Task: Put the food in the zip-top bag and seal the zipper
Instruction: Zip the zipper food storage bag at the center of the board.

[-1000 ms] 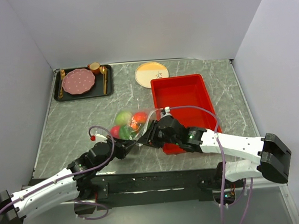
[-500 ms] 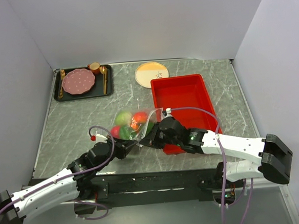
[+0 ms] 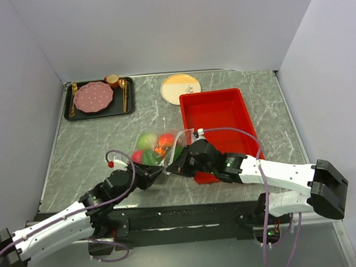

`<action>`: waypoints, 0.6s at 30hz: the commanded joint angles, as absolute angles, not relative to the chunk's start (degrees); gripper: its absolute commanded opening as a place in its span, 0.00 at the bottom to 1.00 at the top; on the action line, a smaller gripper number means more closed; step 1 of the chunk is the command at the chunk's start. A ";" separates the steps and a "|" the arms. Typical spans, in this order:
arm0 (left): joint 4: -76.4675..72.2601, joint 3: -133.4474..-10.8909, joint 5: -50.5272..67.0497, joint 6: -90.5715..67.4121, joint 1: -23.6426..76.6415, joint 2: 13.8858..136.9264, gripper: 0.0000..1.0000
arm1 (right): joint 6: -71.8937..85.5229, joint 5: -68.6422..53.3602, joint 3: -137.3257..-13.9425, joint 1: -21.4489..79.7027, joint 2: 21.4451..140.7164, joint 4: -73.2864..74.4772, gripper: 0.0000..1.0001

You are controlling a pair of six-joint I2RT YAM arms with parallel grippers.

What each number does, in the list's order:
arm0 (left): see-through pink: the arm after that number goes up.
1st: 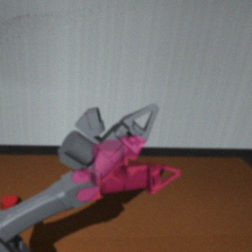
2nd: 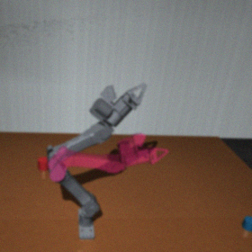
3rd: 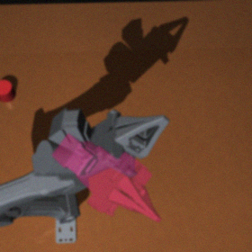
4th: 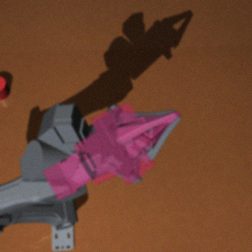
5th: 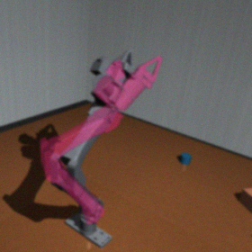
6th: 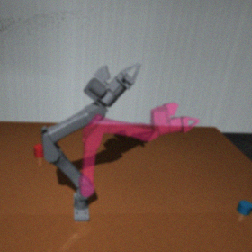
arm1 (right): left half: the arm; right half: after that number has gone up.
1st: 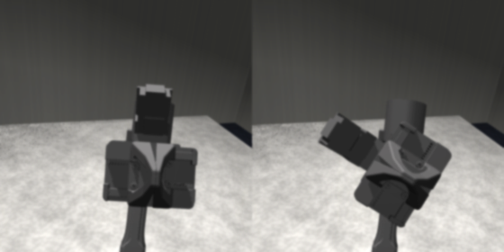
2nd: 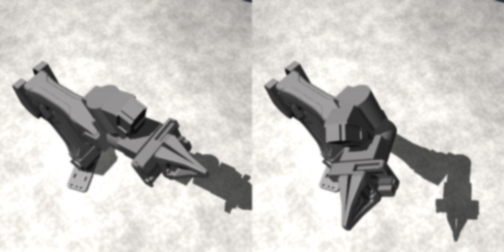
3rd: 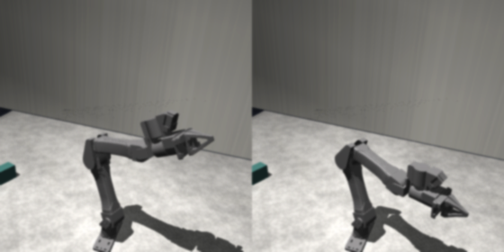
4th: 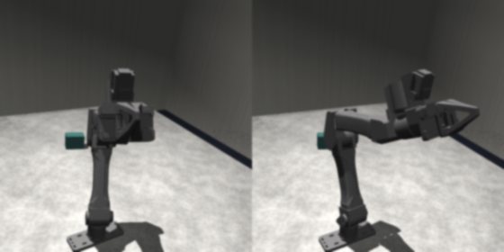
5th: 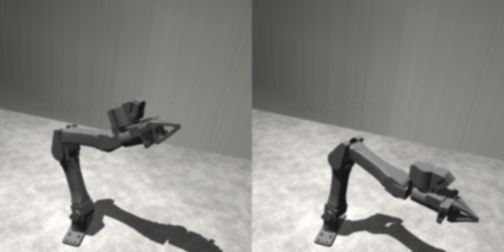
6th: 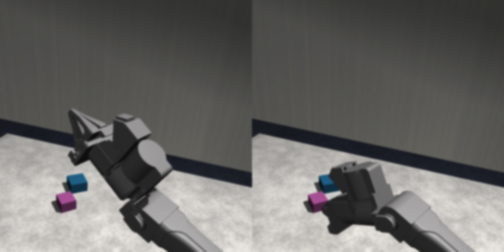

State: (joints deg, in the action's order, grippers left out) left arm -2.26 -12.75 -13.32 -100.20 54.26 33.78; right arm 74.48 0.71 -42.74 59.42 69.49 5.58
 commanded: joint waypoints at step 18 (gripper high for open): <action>-7.38 -13.45 -11.78 -100.28 54.49 37.09 0.31 | 73.30 2.37 -44.38 59.33 68.38 3.08 0.04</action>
